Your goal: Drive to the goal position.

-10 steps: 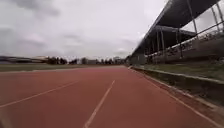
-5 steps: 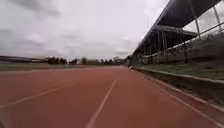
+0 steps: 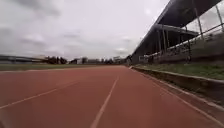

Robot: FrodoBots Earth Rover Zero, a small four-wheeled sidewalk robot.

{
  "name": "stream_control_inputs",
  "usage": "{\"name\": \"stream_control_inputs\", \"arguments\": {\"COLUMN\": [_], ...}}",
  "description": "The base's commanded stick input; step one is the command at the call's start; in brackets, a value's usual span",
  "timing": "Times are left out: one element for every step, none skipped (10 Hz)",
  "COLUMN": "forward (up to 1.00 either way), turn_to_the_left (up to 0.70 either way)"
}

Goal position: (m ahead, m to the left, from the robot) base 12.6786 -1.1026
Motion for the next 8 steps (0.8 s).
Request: {"name": "stream_control_inputs", "arguments": {"forward": [0.0,0.0,0.0,0.0,0.0,0.0,0.0,0.18], "turn_to_the_left": [0.0,0.0,0.0,0.0,0.0,0.0,0.0,0.0]}}
